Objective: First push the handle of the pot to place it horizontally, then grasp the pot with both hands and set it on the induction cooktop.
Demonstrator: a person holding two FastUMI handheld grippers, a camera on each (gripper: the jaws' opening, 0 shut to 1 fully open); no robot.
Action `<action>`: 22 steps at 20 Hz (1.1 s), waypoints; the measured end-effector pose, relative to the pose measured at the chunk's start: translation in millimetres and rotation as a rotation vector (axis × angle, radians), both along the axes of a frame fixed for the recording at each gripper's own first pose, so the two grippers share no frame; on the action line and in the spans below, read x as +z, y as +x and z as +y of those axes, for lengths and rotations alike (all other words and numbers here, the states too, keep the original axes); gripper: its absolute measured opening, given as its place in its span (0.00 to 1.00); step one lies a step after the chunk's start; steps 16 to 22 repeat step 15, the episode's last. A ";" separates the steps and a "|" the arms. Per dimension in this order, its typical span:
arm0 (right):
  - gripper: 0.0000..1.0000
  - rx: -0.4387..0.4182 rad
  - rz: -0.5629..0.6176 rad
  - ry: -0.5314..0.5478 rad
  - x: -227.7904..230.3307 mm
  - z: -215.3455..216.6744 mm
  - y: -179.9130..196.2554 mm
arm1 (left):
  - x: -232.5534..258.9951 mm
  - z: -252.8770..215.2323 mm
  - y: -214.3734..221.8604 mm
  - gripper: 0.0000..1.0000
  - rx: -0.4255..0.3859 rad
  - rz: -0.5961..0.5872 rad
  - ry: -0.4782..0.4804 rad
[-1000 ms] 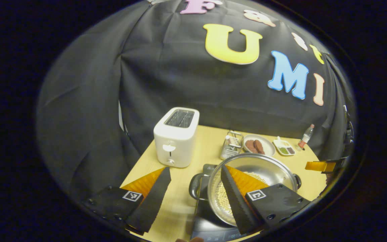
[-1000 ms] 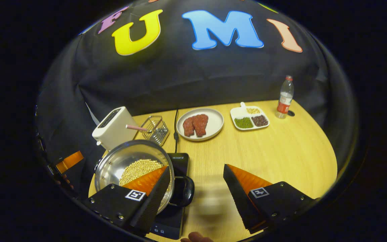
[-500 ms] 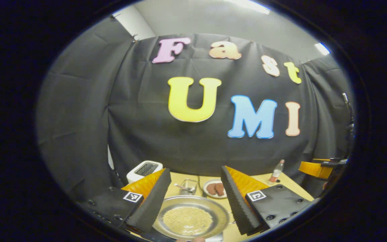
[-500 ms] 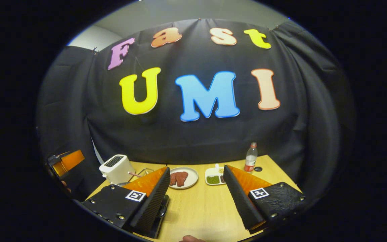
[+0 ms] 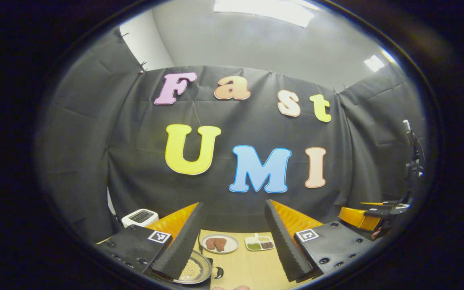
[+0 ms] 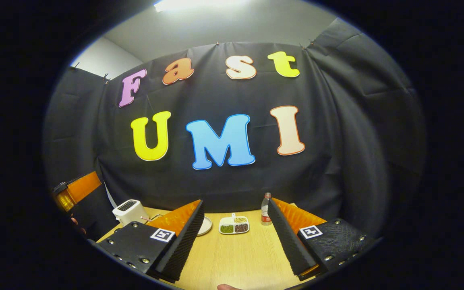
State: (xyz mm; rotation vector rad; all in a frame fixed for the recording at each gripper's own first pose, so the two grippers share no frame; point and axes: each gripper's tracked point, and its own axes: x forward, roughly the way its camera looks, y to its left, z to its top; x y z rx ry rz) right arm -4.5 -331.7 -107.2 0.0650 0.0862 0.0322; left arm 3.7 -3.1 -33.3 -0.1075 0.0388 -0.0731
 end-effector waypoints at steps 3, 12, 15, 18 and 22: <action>0.97 0.016 0.006 0.020 -1.3 -17.7 -2.6 | -6.1 -28.3 2.2 0.99 0.011 0.029 -0.010; 0.97 0.051 -0.016 0.027 5.9 -32.7 -8.6 | 9.3 -46.7 -16.0 0.96 0.060 0.011 0.042; 0.96 0.015 -0.037 0.023 14.1 -39.7 -15.6 | 21.8 -56.9 -19.8 0.99 0.032 -0.033 0.036; 0.96 0.015 -0.037 0.023 14.1 -39.7 -15.6 | 21.8 -56.9 -19.8 0.99 0.032 -0.033 0.036; 0.96 0.015 -0.037 0.023 14.1 -39.7 -15.6 | 21.8 -56.9 -19.8 0.99 0.032 -0.033 0.036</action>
